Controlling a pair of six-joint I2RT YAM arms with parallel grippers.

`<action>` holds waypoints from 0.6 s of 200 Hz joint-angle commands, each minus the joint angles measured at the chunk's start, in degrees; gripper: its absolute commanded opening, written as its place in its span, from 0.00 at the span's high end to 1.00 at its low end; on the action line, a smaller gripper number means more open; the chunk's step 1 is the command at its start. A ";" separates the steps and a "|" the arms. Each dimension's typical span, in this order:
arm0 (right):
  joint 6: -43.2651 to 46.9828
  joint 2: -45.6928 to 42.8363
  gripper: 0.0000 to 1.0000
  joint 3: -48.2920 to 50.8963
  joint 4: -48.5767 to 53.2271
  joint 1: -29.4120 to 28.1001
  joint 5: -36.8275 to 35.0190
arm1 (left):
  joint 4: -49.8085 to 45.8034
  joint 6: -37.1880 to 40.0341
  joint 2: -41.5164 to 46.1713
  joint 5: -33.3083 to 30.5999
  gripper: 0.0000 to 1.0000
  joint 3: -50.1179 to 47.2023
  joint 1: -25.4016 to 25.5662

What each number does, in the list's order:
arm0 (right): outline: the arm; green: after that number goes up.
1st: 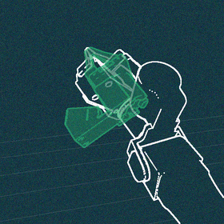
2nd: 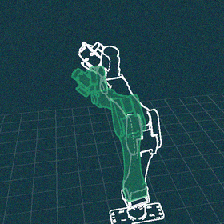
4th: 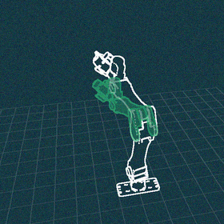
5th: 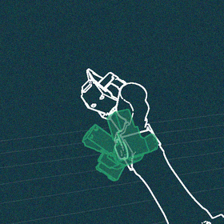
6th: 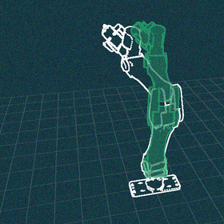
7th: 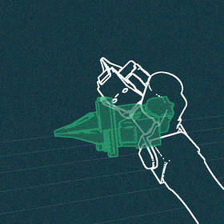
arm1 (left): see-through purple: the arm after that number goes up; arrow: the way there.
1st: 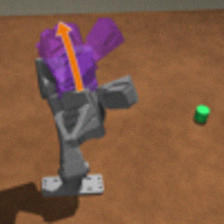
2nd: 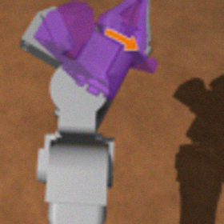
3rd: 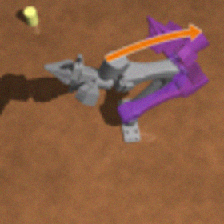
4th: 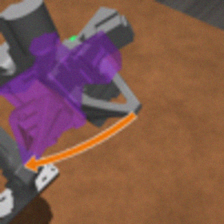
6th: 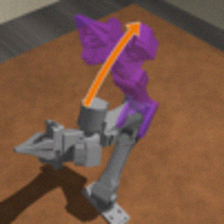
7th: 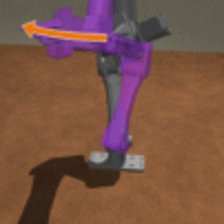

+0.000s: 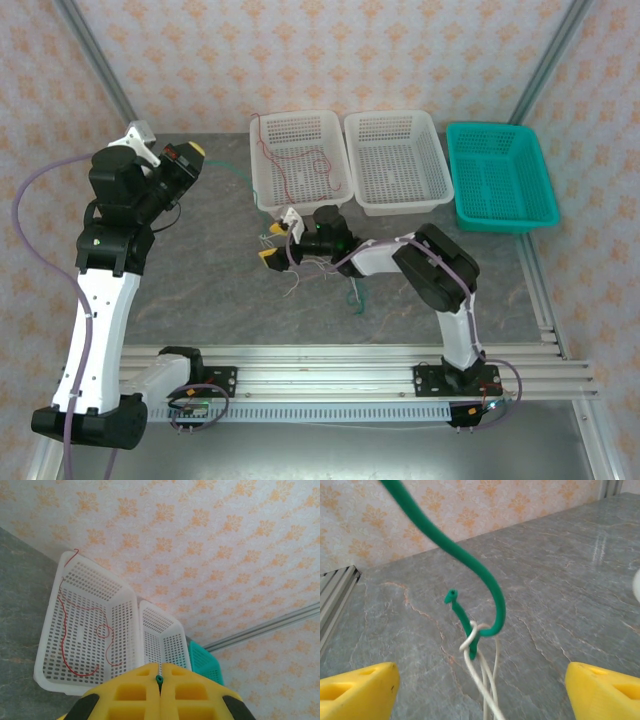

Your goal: Untangle the cables

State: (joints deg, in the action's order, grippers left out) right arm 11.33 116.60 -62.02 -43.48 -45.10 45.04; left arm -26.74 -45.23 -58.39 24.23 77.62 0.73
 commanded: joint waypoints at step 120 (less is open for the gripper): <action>-21.80 -3.67 1.00 13.88 -2.03 3.40 -13.35 | -3.26 0.60 -3.63 -5.62 1.00 8.38 -17.24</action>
State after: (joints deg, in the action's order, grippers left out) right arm -2.02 116.18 -56.58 -44.77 -44.31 37.43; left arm -34.65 -42.72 -61.95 19.18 85.17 -9.80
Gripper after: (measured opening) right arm 0.067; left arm 0.048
